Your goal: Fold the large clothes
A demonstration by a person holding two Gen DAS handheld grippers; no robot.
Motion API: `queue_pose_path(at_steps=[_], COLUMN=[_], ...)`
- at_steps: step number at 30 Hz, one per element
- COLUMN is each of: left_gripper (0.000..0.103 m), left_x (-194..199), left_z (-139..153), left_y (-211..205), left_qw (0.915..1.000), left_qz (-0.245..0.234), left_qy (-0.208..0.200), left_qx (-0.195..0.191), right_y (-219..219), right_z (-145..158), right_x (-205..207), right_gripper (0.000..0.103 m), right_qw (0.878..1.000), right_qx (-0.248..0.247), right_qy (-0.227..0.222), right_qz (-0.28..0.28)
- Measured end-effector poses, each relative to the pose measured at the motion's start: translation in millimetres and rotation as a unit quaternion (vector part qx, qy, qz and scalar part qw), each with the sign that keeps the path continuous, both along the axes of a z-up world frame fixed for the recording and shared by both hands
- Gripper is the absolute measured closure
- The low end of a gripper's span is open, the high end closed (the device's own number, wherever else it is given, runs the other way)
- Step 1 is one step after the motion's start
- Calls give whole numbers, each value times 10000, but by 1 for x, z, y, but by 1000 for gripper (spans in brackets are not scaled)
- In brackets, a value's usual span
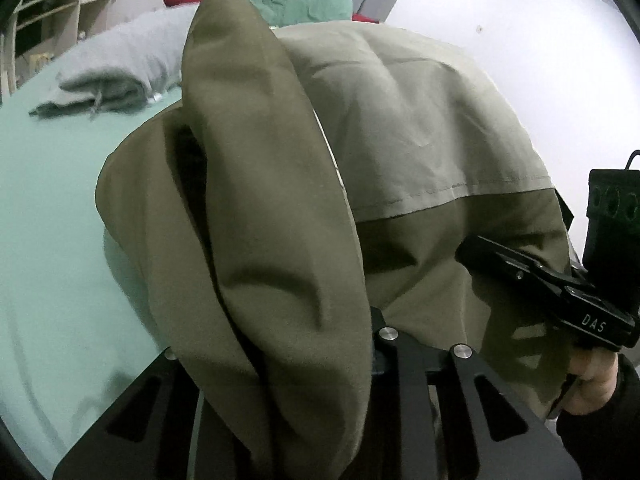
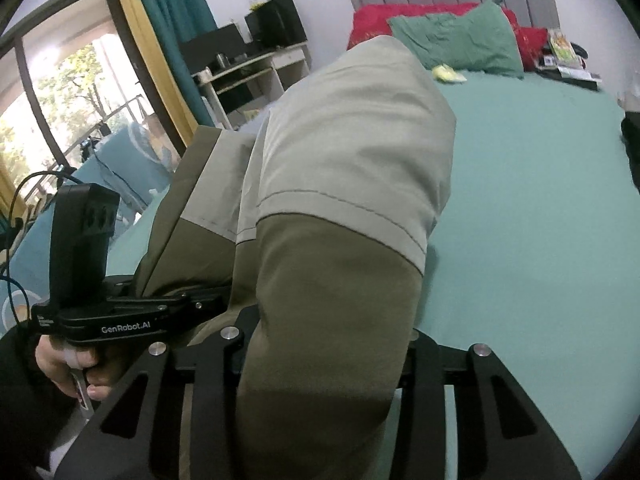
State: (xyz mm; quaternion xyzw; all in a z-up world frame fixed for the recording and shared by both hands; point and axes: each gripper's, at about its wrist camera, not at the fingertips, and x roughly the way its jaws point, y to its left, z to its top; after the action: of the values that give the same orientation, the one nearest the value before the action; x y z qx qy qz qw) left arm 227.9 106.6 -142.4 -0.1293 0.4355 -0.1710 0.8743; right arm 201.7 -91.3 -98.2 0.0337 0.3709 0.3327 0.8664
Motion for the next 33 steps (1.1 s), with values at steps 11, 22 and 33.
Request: queue_pose_path(at_steps=[11,22,33], left_gripper=[77,77,51], left_x=[-44,-60,-25], left_z=[70,120,80], left_y=[53,167,273], left_qw=[9968,9881,9721], left_qz=[422,869,1764], left_qy=[-595,-642,375], left_qx=[326,1097,1503], right_y=[51,158,254], right_z=[44,47,-23], right_x=[-28,-26,29], right_gripper=[64,64,54], right_qw=[9973,9890,9857], right_qx=[394,1166,1441], right_qy=[-543,-556,697], right_qz=[303,715,529])
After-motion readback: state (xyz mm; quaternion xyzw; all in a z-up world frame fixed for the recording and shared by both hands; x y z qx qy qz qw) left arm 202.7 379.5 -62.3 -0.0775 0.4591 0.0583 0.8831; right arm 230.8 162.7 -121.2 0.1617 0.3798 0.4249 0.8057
